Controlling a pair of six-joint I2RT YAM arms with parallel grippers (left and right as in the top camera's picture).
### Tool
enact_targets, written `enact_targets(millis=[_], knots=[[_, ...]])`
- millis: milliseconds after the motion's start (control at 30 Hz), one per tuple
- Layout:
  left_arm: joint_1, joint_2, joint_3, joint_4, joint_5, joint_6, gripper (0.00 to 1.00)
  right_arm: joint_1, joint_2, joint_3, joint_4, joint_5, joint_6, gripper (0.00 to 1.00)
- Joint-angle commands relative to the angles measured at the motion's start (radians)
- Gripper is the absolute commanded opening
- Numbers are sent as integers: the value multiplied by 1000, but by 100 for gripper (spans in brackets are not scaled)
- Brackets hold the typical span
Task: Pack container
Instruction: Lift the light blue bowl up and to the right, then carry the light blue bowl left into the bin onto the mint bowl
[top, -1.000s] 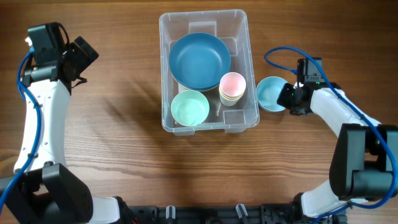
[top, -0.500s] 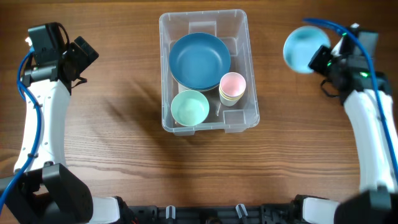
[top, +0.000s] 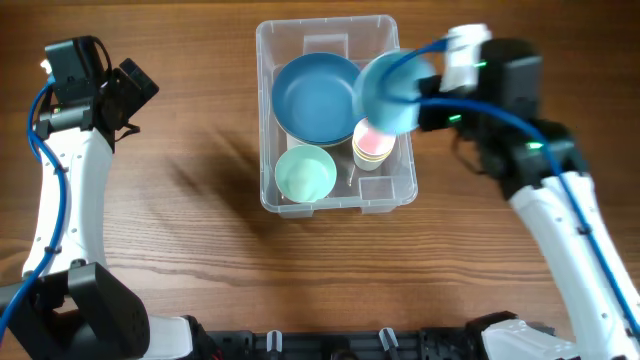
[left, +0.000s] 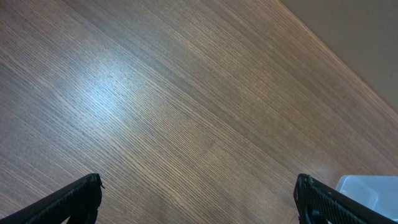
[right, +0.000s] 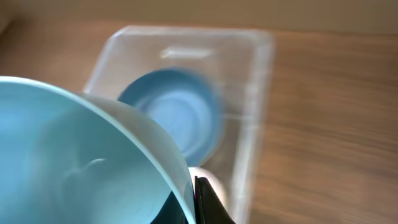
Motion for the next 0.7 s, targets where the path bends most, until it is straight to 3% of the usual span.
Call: enact_targets(millis=[0,167,467,500,600,667], knots=[[5,8,8,3,-10,0,100,132,59,5,-13,-23,-34,4],[5,8,8,3,-10,0,100,246,181,5,-32,-13,-48,4],[5,8,8,4,-10,0,100,308,361,5,-45,-25,-48,5],[5,8,8,4,-10,0,100,308,364,5,-46,-25,-48,9],[5,8,8,4,-10,0,100,307,362,5,-42,-24,-51,38],[5,8,8,3,-10,0,100,307,362,5,-35,-24,-51,42]])
